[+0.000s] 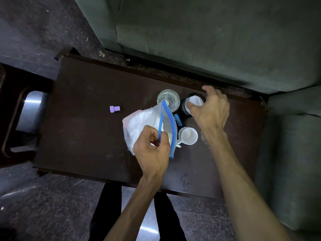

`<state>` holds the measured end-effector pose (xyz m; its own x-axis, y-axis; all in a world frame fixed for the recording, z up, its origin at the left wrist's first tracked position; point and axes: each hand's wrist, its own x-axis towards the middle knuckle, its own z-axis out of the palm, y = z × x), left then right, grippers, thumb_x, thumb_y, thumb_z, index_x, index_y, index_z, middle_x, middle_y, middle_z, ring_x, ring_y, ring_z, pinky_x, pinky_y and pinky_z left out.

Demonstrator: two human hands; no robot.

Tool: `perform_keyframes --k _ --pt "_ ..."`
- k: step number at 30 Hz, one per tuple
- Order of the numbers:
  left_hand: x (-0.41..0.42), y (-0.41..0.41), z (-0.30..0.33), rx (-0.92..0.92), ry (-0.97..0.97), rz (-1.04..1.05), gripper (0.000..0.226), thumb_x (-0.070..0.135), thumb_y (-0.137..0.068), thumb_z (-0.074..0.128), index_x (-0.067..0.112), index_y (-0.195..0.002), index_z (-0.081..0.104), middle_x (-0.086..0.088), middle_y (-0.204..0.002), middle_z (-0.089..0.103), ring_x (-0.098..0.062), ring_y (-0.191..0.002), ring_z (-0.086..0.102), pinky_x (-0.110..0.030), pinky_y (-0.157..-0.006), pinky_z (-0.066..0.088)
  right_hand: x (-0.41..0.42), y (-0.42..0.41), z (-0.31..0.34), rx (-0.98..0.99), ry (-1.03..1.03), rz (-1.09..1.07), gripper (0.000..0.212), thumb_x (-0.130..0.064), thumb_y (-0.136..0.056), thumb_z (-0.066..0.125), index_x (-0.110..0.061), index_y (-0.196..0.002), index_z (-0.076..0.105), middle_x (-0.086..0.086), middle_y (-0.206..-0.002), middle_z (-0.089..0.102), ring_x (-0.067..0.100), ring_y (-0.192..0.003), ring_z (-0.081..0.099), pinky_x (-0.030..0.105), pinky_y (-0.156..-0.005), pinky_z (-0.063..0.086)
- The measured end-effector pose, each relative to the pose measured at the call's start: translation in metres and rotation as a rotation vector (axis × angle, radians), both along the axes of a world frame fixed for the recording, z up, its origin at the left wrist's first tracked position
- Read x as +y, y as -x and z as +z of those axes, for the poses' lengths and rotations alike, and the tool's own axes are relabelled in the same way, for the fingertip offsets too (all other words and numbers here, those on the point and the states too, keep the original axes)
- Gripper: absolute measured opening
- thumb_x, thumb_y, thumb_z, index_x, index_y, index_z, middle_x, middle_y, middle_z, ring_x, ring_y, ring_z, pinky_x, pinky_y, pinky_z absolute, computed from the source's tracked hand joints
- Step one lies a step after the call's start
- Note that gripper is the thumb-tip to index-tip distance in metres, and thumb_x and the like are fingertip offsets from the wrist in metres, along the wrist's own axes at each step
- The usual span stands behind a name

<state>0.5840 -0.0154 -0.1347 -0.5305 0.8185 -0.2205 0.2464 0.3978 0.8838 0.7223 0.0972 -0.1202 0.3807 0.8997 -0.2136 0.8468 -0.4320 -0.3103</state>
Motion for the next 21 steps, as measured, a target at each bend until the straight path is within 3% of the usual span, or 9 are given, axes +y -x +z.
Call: perform_keyframes --k 3,6,9,14,18,21 --pt "0.001 0.005 0.004 -0.005 -0.043 0.01 0.023 0.018 -0.077 0.064 0.016 -0.064 0.045 -0.002 -0.064 0.052 -0.011 -0.054 0.047 -0.012 -0.055 0.038 -0.024 0.011 0.02 0.236 -0.19 -0.117 0.033 -0.04 -0.08 0.072 -0.027 -0.11 0.075 -0.008 -0.102 0.078 0.015 -0.093 0.072 0.037 -0.086 0.058" --pt "0.003 0.015 0.01 -0.021 -0.067 0.072 0.024 0.016 -0.076 0.063 0.017 -0.063 0.043 0.002 -0.059 0.047 -0.01 -0.053 0.044 -0.018 -0.055 0.038 -0.045 0.037 0.03 0.561 0.064 -0.138 0.017 -0.045 -0.09 0.073 -0.03 -0.098 0.077 -0.017 -0.086 0.078 -0.005 -0.081 0.071 0.015 -0.075 0.056" --pt "0.007 0.03 0.019 -0.035 -0.119 0.13 0.028 0.013 -0.077 0.064 0.021 -0.063 0.041 0.008 -0.055 0.043 -0.007 -0.05 0.039 -0.024 -0.055 0.036 -0.059 0.071 0.033 0.852 0.262 -0.136 0.021 -0.047 -0.095 0.071 -0.026 -0.096 0.076 -0.019 -0.08 0.075 -0.007 -0.074 0.069 0.004 -0.064 0.047" --pt "0.016 0.073 0.034 0.013 -0.17 0.176 0.031 0.017 -0.081 0.069 0.02 -0.063 0.044 0.01 -0.056 0.046 -0.009 -0.055 0.044 -0.031 -0.056 0.043 -0.057 0.132 0.04 0.949 0.259 -0.132 0.012 -0.017 -0.098 0.065 -0.018 -0.1 0.077 0.001 -0.076 0.075 0.011 -0.073 0.071 0.032 -0.07 0.059" --pt "0.02 0.123 0.041 0.151 -0.257 0.076 0.018 0.011 -0.08 0.071 0.009 -0.07 0.056 0.007 -0.072 0.057 -0.01 -0.075 0.055 -0.033 -0.076 0.047 -0.044 0.182 0.045 1.051 0.257 -0.132 0.022 0.0 -0.097 0.057 -0.006 -0.099 0.078 0.01 -0.076 0.07 0.016 -0.075 0.065 0.031 -0.073 0.053" --pt "0.022 0.166 0.047 0.03 -0.309 -0.022 0.011 0.016 -0.089 0.063 0.007 -0.084 0.064 0.005 -0.087 0.062 -0.02 -0.087 0.063 -0.041 -0.082 0.051 -0.037 0.221 0.043 1.086 0.251 -0.129 0.018 0.002 -0.096 0.056 0.003 -0.095 0.073 0.025 -0.079 0.065 0.025 -0.078 0.061 0.038 -0.075 0.05"
